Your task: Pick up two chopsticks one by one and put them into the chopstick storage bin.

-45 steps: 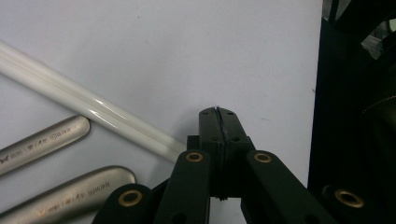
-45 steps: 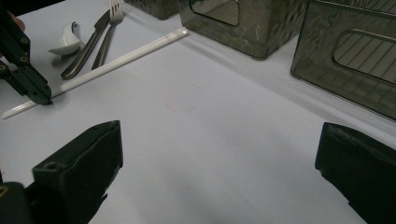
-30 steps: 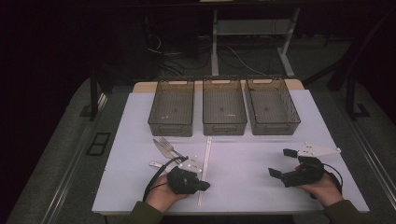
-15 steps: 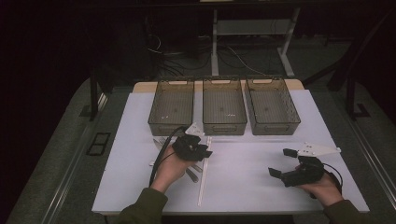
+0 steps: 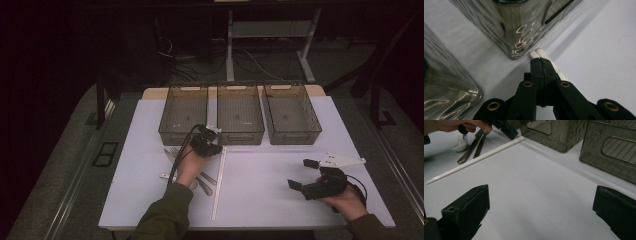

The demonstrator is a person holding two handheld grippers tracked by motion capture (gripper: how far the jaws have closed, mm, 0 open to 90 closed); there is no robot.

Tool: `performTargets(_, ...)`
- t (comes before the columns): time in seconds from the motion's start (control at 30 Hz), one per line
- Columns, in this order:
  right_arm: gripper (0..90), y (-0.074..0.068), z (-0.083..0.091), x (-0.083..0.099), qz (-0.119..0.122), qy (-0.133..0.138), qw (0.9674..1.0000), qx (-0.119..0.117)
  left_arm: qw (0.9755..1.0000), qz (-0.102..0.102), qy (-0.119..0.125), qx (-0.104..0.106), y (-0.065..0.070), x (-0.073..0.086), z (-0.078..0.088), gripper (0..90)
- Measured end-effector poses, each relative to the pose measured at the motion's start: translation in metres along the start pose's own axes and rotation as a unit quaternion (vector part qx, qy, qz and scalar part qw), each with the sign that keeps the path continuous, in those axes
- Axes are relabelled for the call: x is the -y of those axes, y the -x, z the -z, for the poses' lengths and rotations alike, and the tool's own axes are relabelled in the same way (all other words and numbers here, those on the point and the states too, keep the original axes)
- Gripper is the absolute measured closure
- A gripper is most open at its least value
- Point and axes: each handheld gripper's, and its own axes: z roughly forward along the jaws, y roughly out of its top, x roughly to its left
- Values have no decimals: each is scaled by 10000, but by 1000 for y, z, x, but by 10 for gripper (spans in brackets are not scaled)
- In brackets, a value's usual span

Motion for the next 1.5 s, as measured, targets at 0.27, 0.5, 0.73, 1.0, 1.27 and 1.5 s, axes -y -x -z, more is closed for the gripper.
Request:
performTargets(0.27, 8, -1, 0, 0, 2, -10, 10000, 0, 9999, -37, 25, 109, 3, -1, -5, 890)
performTargets(0.5, 8, -1, 0, 0, 7, -11, 10000, 3, 9997, -65, 44, 242, 10, -4, -10, 890)
performTargets(0.73, 8, 0, 0, 0, 0, -6, 10000, 4, 9995, -30, 158, 287, 14, -6, -8, 820)
performTargets(1.0, 8, 0, 0, 0, -1, -2, 10000, 21, 9986, 167, 286, 421, 29, -4, 8, 518)
performTargets(1.27, 8, -1, 1, 0, 12, 1, 10000, 21, 9995, 27, 54, 316, 43, 4, -2, 415)
performTargets(1.5, 8, -1, 1, 0, 4, 7, 10000, 23, 9995, -319, -13, 36, 50, 3, -8, 488)
